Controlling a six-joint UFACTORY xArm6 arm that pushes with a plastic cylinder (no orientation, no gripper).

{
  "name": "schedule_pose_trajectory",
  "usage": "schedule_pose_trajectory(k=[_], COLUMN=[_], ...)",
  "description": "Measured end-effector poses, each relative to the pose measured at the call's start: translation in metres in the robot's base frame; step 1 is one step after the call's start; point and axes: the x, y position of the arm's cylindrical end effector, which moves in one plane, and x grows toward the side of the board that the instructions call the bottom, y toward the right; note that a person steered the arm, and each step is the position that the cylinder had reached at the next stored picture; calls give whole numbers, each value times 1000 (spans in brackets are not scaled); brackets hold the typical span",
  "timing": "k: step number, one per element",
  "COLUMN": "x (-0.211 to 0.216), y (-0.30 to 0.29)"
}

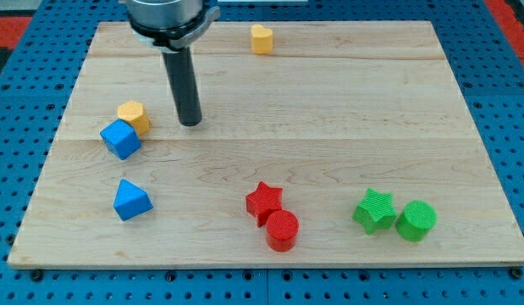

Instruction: Place the yellow hexagon bottom left to the blue cube

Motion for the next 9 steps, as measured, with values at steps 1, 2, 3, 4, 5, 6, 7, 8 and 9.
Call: schedule_pose_trajectory(k=[1, 2, 3, 4, 5, 6, 7, 8, 9], x=[-2, -11, -6, -18, -7, -22, 3, 36, 41], y=[-18, -56, -79, -93, -118, -144, -143, -134, -138])
